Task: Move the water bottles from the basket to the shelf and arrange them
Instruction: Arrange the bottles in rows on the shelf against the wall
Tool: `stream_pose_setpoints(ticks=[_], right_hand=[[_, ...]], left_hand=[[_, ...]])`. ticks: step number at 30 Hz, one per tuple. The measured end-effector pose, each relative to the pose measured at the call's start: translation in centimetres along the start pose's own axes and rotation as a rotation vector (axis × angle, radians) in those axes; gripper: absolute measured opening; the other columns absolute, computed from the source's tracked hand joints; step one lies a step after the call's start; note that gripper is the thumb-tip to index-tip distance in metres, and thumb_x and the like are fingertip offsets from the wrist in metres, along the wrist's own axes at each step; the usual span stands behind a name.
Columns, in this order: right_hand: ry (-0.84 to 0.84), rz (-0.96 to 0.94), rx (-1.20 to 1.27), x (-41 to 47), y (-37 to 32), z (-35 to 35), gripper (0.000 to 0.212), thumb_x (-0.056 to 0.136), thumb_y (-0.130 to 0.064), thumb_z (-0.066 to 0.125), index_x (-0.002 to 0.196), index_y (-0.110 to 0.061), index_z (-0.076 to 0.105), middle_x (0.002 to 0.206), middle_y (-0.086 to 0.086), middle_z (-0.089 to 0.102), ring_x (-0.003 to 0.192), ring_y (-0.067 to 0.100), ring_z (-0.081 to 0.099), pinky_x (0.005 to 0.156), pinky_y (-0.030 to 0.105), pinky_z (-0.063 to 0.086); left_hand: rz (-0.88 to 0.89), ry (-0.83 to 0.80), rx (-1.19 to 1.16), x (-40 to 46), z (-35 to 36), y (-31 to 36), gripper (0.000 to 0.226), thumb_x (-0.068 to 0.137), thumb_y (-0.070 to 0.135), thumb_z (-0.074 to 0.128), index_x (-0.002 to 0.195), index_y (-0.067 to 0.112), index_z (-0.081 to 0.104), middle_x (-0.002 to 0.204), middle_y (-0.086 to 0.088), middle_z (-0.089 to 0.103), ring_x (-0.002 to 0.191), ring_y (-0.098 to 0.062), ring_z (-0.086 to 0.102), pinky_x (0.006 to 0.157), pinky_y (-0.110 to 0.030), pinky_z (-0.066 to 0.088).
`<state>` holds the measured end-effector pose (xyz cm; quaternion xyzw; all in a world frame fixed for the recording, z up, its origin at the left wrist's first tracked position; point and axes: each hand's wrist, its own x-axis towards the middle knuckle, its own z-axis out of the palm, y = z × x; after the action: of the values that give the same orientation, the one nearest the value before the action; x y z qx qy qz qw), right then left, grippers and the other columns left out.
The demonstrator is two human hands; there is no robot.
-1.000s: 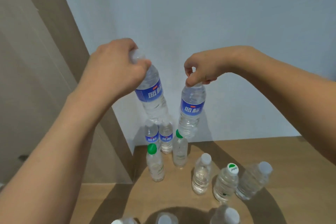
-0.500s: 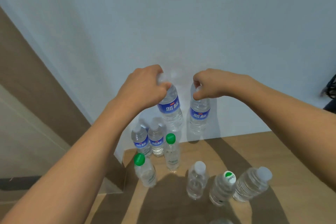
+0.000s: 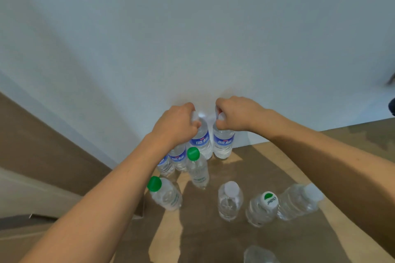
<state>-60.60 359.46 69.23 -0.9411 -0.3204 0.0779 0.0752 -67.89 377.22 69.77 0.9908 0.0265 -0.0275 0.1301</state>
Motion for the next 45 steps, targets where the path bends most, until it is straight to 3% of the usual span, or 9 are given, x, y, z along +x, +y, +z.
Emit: stream_pose_setpoints(ticks=[12, 17, 24, 29, 33, 38, 42, 45], right_hand=[[-0.077, 0.044, 0.083, 0.5, -0.2, 5.7, 0.029, 0.088, -0.035, 0.057, 0.107, -0.015, 0.049, 0.084, 0.003, 0.051, 0.083, 0.029, 0.057, 0.068, 0.034, 0.046], [-0.052, 0.069, 0.084, 1.0, -0.6, 6.5, 0.029, 0.090, -0.035, 0.056, 0.108, -0.014, 0.047, 0.082, 0.003, 0.050, 0.078, 0.029, 0.055, 0.064, 0.033, 0.042], [-0.006, 0.073, 0.085, 1.6, -1.1, 6.9, 0.026, 0.088, -0.033, 0.056, 0.103, -0.014, 0.046, 0.071, -0.002, 0.041, 0.073, 0.028, 0.050, 0.062, 0.032, 0.038], [0.036, 0.109, 0.094, 1.5, -1.6, 7.2, 0.028, 0.092, -0.032, 0.053, 0.108, -0.012, 0.046, 0.079, 0.005, 0.053, 0.074, 0.031, 0.054, 0.063, 0.034, 0.044], [0.024, 0.136, 0.061, 0.9, -1.6, 7.2, 0.031, 0.096, -0.035, 0.049, 0.116, -0.011, 0.045, 0.088, 0.010, 0.058, 0.075, 0.031, 0.054, 0.062, 0.034, 0.042], [-0.022, 0.143, 0.006, -1.1, -2.1, 5.4, 0.045, 0.096, -0.044, 0.047, 0.124, -0.010, 0.042, 0.094, 0.009, 0.058, 0.083, 0.031, 0.057, 0.064, 0.034, 0.041], [0.082, 0.022, 0.001, -3.1, -5.0, 2.4, 0.042, 0.096, -0.042, 0.047, 0.125, -0.012, 0.043, 0.110, 0.011, 0.062, 0.096, 0.034, 0.060, 0.071, 0.037, 0.045], [-0.026, -0.078, 0.029, -3.6, -8.7, 2.2, 0.046, 0.093, -0.048, 0.050, 0.125, -0.014, 0.045, 0.103, 0.009, 0.062, 0.092, 0.032, 0.060, 0.071, 0.037, 0.046]], left_hand=[[0.001, -0.168, 0.045, 1.5, 4.4, -2.4, 0.037, 0.089, 0.031, 0.062, 0.124, 0.021, 0.056, 0.113, -0.009, 0.064, 0.100, -0.031, 0.060, 0.080, -0.040, 0.053], [0.009, -0.174, 0.137, 1.8, 5.1, -2.5, 0.040, 0.087, 0.034, 0.066, 0.125, 0.025, 0.058, 0.116, -0.006, 0.064, 0.104, -0.030, 0.060, 0.078, -0.036, 0.050], [-0.026, -0.178, 0.064, 2.1, 5.3, -2.7, 0.039, 0.083, 0.032, 0.070, 0.120, 0.024, 0.061, 0.114, -0.005, 0.065, 0.099, -0.028, 0.061, 0.082, -0.040, 0.054], [-0.043, -0.202, 0.069, 1.7, 5.0, -2.4, 0.038, 0.086, 0.029, 0.064, 0.123, 0.022, 0.056, 0.112, -0.006, 0.064, 0.097, -0.028, 0.060, 0.080, -0.039, 0.053], [-0.083, -0.090, -0.024, -1.2, 3.4, -3.2, 0.037, 0.091, 0.033, 0.056, 0.127, 0.026, 0.050, 0.104, -0.005, 0.067, 0.092, -0.028, 0.063, 0.079, -0.039, 0.054], [-0.190, 0.056, -0.023, -8.5, 0.8, -6.5, 0.026, 0.094, 0.040, 0.053, 0.114, 0.024, 0.053, 0.086, 0.003, 0.068, 0.086, -0.025, 0.063, 0.070, -0.035, 0.049], [-0.286, -0.091, 0.075, -13.0, 1.3, -7.4, 0.046, 0.091, 0.057, 0.052, 0.125, 0.026, 0.048, 0.110, -0.004, 0.068, 0.105, -0.029, 0.062, 0.074, -0.034, 0.044], [-0.309, -0.205, 0.122, -14.2, 3.2, -6.9, 0.052, 0.088, 0.065, 0.051, 0.123, 0.027, 0.047, 0.115, -0.003, 0.065, 0.105, -0.028, 0.061, 0.071, -0.033, 0.043]])
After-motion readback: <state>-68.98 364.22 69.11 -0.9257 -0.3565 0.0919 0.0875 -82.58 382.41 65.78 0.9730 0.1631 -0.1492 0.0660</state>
